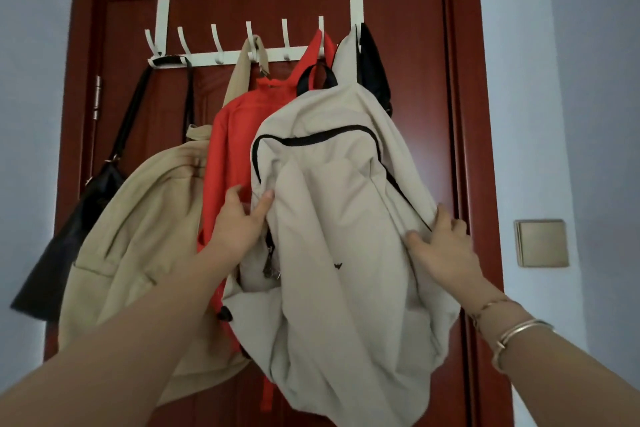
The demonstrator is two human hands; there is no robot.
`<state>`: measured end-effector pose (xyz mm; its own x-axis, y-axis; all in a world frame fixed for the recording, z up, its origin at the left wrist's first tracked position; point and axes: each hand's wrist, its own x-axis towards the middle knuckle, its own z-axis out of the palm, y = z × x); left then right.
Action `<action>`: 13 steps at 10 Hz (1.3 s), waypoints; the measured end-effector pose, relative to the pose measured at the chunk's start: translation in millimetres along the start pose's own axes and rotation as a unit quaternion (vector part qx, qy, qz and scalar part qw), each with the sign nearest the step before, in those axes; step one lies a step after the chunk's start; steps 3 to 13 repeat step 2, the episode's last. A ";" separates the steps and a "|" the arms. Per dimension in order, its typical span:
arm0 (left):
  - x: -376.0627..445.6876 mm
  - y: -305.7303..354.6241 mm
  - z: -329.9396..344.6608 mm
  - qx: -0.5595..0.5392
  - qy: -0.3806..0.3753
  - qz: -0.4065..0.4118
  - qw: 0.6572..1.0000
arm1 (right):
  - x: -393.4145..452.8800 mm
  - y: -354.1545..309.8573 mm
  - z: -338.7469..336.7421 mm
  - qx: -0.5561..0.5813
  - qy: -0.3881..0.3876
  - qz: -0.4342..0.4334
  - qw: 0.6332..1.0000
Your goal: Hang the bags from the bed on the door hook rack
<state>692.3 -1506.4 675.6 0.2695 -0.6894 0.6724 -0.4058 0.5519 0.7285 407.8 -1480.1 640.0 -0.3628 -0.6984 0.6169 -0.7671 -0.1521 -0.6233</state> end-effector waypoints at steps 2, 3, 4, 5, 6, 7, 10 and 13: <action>-29.2 17.0 -17.6 0.020 0.004 0.009 1.000 | -26.6 -10.1 -19.4 -0.024 0.034 -0.026 0.999; -29.2 17.0 -17.6 0.020 0.004 0.009 1.000 | -26.6 -10.1 -19.4 -0.024 0.034 -0.026 0.999; -29.2 17.0 -17.6 0.020 0.004 0.009 1.000 | -26.6 -10.1 -19.4 -0.024 0.034 -0.026 0.999; -29.2 17.0 -17.6 0.020 0.004 0.009 1.000 | -26.6 -10.1 -19.4 -0.024 0.034 -0.026 0.999; -29.2 17.0 -17.6 0.020 0.004 0.009 1.000 | -26.6 -10.1 -19.4 -0.024 0.034 -0.026 0.999; -29.2 17.0 -17.6 0.020 0.004 0.009 1.000 | -26.6 -10.1 -19.4 -0.024 0.034 -0.026 0.999; -29.2 17.0 -17.6 0.020 0.004 0.009 1.000 | -26.6 -10.1 -19.4 -0.024 0.034 -0.026 0.999; -29.2 17.0 -17.6 0.020 0.004 0.009 1.000 | -26.6 -10.1 -19.4 -0.024 0.034 -0.026 0.999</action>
